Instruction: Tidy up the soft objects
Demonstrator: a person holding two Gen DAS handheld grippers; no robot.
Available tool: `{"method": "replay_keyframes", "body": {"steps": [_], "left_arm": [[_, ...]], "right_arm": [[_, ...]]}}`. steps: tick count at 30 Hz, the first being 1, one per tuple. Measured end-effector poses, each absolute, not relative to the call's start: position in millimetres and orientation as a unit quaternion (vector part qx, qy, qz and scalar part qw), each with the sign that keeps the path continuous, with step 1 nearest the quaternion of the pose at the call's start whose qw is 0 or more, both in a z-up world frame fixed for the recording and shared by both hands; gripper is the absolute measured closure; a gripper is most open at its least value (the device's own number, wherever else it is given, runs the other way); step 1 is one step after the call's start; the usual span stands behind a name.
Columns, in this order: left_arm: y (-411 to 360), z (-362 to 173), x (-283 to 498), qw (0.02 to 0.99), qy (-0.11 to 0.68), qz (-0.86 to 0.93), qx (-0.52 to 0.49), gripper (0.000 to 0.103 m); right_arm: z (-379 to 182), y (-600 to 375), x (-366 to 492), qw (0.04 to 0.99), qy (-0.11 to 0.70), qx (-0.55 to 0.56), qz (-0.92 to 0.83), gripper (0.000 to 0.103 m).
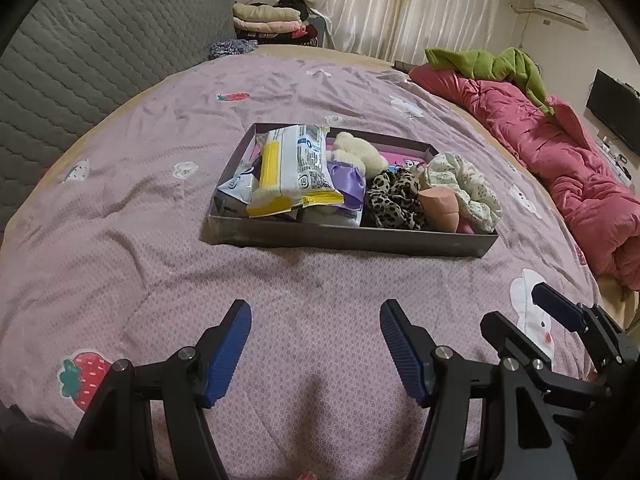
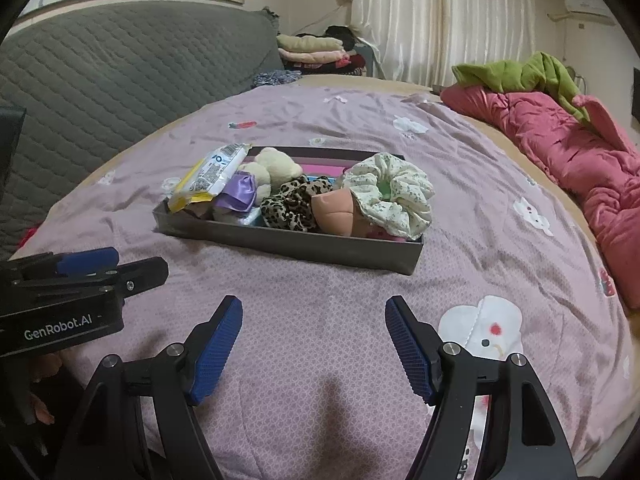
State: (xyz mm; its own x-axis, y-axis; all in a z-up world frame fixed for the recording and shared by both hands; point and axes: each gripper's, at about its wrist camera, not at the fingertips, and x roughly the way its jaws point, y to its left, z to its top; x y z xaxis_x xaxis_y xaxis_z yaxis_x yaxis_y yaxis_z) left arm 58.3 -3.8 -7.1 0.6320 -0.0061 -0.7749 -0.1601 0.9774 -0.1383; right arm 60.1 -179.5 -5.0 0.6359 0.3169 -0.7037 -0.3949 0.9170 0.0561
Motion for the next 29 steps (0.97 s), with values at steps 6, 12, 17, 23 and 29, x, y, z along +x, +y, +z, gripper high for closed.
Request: {"method": "replay_keyframes", "body": {"steps": [6,12,17,23,29], "left_arm": [[-4.6,-10.6,58.7,0.896,0.432,0.042,-0.096,0.037],[-5.3,-11.2,58.8,0.896,0.433,0.043,-0.093,0.037],[-5.8,-11.8,58.5,0.895,0.434,0.043,-0.092,0.037],[-4.6,-13.9,59.4,0.894,0.437,0.046,-0.090,0.037],[-4.4,-14.2,59.1,0.893,0.437,0.045,-0.092,0.037]], "right_arm": [[-6.0,-182.5,61.6,0.903,0.382,-0.046,0.193,0.028],[-5.6,-182.7,60.9,0.903,0.382,-0.047,0.194,0.028],[-5.5,-182.4,61.2,0.903,0.381,-0.047,0.194,0.028],[-5.2,-181.4,60.5,0.902,0.382,-0.047,0.195,0.028],[-5.6,-179.8,60.5,0.902,0.382,-0.049,0.195,0.028]]}}
